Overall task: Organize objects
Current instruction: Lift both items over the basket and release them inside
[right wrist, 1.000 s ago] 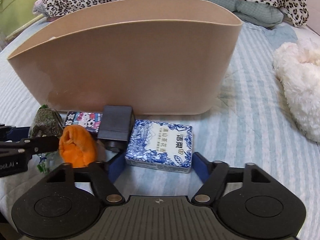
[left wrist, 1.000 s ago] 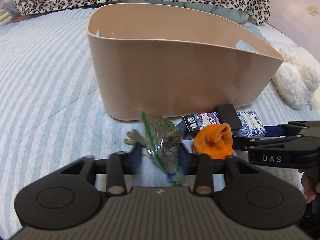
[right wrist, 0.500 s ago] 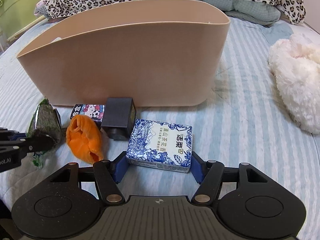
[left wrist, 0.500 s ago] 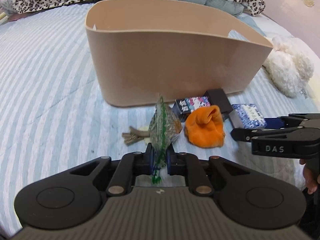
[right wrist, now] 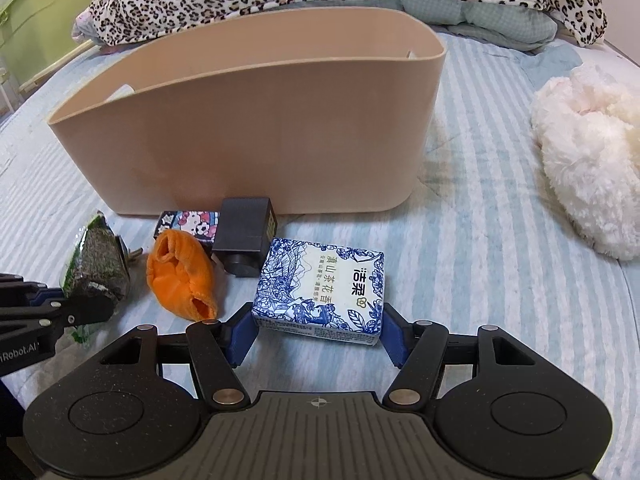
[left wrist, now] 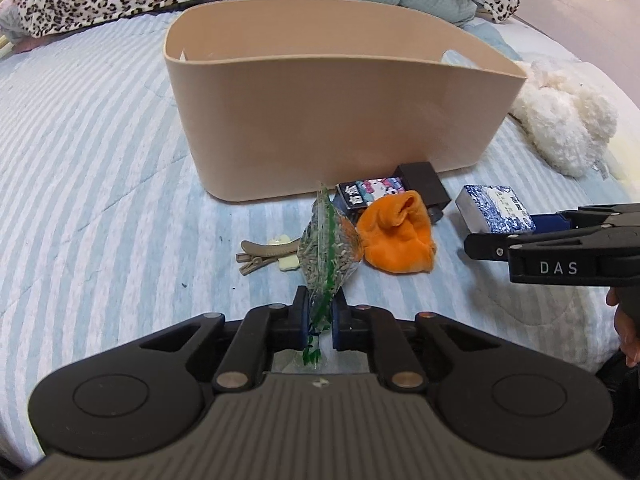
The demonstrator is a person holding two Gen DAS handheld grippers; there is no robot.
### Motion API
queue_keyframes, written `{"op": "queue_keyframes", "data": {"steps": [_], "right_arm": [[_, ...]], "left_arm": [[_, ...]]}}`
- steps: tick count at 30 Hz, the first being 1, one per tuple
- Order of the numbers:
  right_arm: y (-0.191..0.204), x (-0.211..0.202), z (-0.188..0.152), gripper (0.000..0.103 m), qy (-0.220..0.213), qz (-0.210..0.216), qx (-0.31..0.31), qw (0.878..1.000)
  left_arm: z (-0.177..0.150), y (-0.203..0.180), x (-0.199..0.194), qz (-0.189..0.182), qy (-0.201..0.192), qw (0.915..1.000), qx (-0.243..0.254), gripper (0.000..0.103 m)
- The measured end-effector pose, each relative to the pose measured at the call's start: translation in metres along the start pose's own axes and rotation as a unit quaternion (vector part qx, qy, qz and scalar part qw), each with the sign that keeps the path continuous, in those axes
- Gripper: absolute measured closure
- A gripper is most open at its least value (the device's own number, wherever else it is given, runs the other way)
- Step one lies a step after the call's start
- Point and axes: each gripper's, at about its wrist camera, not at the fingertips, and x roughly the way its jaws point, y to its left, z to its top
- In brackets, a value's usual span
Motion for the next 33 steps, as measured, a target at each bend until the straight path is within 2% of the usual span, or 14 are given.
{"op": "queue_keyframes", "data": {"steps": [6,13,18,21,26,33], "right_arm": [[-0.002,-0.023,0.000,0.042,-0.023,0.009,0.007,1.000],[-0.003,-0.065,0.018,0.042,-0.082,0.016,0.011,0.996],[-0.003,-0.087,0.041,0.042,-0.124,0.018,0.014,0.992],[-0.001,-0.094,0.063,0.042,-0.146,0.015,0.016,0.989],[0.003,-0.089,0.096,0.042,-0.170,0.010,0.014,0.985],[0.004,-0.045,0.122,0.042,-0.150,-0.010,0.006,0.989]], "left_arm": [[0.007,0.004,-0.031,-0.010,-0.037,0.9992,-0.011,0.092],[0.035,0.012,-0.072,-0.002,-0.099,0.9951,-0.013,0.092],[0.066,0.014,-0.084,0.015,-0.133,0.9910,-0.003,0.092],[0.087,0.015,-0.080,0.020,-0.144,0.9893,-0.003,0.092],[0.118,0.013,-0.055,0.040,-0.137,0.9897,-0.001,0.092],[0.137,0.008,-0.005,0.057,-0.104,0.9929,0.011,0.092]]}}
